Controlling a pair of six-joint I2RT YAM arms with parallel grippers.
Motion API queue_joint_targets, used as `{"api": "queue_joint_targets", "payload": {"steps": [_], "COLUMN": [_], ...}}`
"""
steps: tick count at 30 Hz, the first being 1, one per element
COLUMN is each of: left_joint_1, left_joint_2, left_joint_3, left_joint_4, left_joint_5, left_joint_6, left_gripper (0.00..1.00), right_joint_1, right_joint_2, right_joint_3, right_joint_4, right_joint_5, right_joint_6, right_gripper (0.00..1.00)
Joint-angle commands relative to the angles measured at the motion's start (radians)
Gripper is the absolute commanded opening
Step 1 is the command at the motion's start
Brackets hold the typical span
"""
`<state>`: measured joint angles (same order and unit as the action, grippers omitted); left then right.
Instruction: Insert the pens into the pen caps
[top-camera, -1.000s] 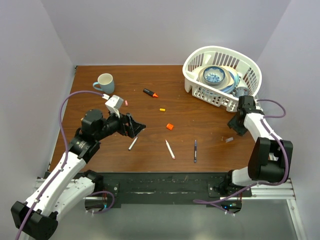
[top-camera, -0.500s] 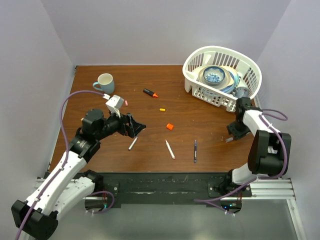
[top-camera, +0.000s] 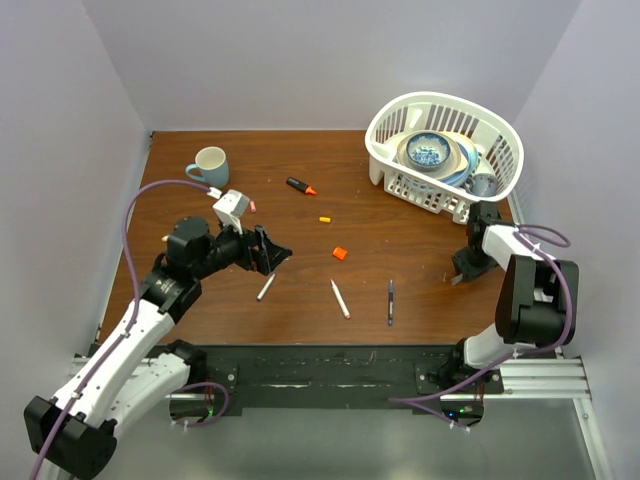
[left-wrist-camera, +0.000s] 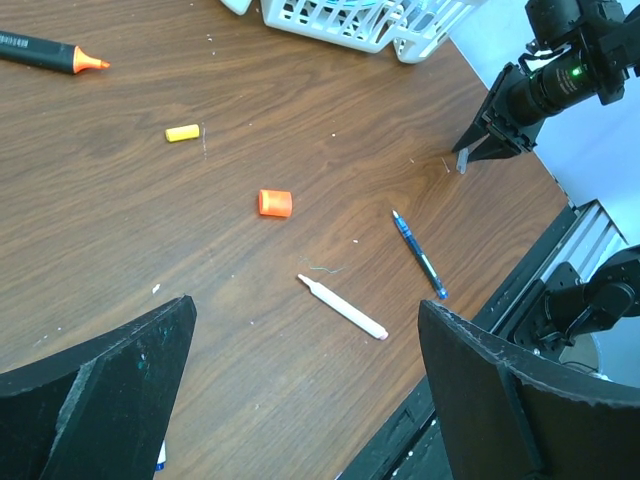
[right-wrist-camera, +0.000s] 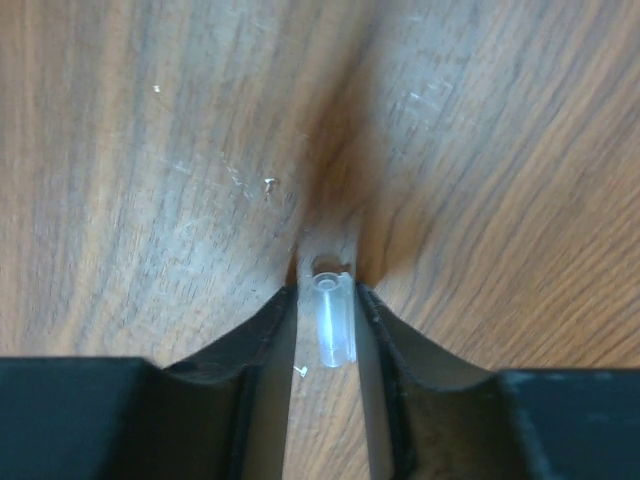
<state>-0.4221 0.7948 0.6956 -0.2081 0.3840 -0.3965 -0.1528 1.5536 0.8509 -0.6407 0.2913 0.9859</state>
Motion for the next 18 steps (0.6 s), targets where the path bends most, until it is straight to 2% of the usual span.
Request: {"api": "queue_joint_targets", "payload": {"steps": [1,6,9,12,13,18], "left_joint_1": [-0.003,-0.003,-0.041,-0.145,-0.217,-0.403], "left_joint_2": [0.006,0.047,0.101,0.174,0.196,0.414], "left_joint_3": [0.035,0.048,0.096,0.149,0.160,0.238], "left_joint_4": [0.022,0.018,-0.029,-0.045,-0.042,-0.024], "left_joint_5": [-0.017,-0.013,-0.081,-0.183,-0.230,-0.376], "left_joint_6": [0.033,0.042,0.035,0.002,-0.005,-0.099], "left_gripper": [0.97,0.93,0.90,0.89,0.89,0.87], "right_joint_1": [-0.004,0.001,0.012,0.028,0.030,0.030], "right_joint_2": [0.031,-0.059,-0.098,-0.142,-0.168,-0.263], "right_joint_3": [-0.053,-0.111,-0.127,-0.108,-0.098,-0.069], "right_joint_4": [0.102,0.219,0.253,0.227,0.207,0.159], "right_joint_5": [0.023,-0.101,-0.144,-0.149,-0.139,-0.136], "right_joint_6": [-0.064,-0.202,-0.286,-0.368,-0.397,-0.457], "right_gripper": [0.26,0.18,0.16,0.14,0.13,0.10]}}
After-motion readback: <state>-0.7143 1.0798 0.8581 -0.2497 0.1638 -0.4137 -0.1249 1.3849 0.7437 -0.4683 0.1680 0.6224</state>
